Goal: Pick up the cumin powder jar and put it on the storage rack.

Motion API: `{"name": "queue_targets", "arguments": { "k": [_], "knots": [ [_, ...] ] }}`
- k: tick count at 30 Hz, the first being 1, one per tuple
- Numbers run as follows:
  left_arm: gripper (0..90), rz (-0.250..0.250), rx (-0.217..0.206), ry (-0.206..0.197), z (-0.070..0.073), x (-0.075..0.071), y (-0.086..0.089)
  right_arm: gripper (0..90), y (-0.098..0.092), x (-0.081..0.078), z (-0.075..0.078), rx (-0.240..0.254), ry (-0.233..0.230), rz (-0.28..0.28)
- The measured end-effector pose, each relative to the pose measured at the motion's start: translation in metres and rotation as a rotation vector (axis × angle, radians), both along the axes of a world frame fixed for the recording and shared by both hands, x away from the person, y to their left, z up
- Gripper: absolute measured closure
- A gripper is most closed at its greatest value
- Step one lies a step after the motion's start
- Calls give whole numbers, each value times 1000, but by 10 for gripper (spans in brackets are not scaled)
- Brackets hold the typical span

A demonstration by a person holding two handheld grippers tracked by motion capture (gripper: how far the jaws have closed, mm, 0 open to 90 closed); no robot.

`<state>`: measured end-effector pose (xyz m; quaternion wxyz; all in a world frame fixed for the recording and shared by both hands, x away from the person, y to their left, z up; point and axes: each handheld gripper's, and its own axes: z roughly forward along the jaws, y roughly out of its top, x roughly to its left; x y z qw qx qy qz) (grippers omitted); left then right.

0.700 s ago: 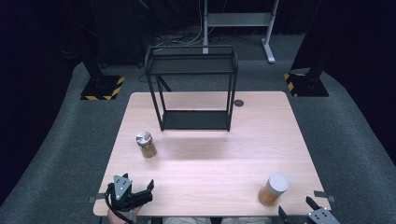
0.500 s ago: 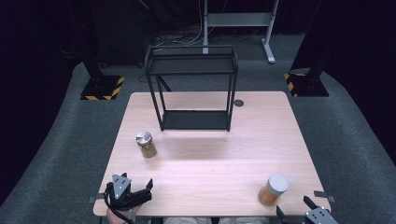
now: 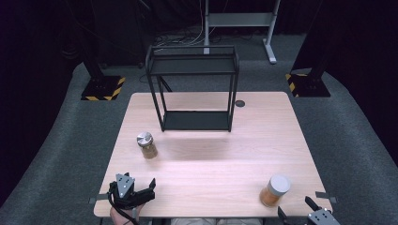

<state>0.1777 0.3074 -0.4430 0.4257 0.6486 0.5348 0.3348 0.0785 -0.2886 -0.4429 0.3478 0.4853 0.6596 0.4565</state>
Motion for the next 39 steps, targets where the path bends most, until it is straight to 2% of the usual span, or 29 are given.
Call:
{"name": "queue_targets", "arguments": {
  "k": [4, 6, 8, 9, 14, 20, 22, 28, 39],
  "knots": [
    [2, 12, -1, -4, -1, 8, 2, 0, 3, 1, 0, -8, 10, 6],
    [0, 15, 11, 10, -3, 18, 1, 0, 4, 1, 0, -10, 5, 8],
    [0, 17, 11, 14, -4, 21, 1, 0, 5, 2, -1, -9, 4, 7],
    [1, 25, 10, 25, -6, 29, 0, 0, 6, 2, -2, -9, 7, 9],
    [0, 33, 18, 31, -6, 42, -3, 0, 8, 3, -2, -10, 2, 13],
    [0, 30, 35, 33, -3, 66, -5, 0, 8, 4, -3, -10, 6, 19],
    [0, 37, 32, 26, -4, 74, -5, 0, 9, 4, -3, -9, 5, 19],
    [0, 40, 24, 44, -3, 98, -4, 0, 9, 3, -3, -10, -1, 16],
    [0, 44, 39, 70, -4, 128, -12, 0, 9, 3, -3, -8, 2, 12]
  ]
}}
